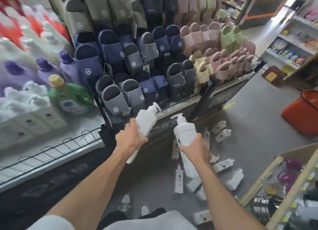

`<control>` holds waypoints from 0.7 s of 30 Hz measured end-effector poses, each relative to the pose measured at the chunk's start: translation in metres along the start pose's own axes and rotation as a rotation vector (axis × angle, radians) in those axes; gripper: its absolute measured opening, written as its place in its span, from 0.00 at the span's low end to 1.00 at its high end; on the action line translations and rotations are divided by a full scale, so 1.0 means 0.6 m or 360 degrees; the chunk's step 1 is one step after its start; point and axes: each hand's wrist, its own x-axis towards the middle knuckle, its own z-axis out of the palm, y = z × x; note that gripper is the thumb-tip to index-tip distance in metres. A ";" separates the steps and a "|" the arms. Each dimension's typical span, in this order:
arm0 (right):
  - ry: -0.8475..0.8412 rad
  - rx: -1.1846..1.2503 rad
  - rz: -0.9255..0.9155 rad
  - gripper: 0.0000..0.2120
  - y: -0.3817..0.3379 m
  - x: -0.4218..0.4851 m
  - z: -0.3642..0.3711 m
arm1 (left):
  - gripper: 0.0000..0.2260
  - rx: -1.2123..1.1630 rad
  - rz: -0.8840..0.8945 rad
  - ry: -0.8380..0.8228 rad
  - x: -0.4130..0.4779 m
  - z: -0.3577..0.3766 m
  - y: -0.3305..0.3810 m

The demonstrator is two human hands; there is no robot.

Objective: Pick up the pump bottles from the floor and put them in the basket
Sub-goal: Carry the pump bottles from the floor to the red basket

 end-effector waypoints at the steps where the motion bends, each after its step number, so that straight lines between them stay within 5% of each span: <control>1: -0.0011 -0.0030 -0.0054 0.33 -0.006 0.004 0.001 | 0.33 -0.0004 -0.0057 0.0009 -0.006 -0.002 -0.007; 21: -0.0302 -0.0286 -0.1048 0.33 -0.289 -0.116 0.151 | 0.34 -0.0239 -0.1009 0.0312 -0.188 -0.085 -0.318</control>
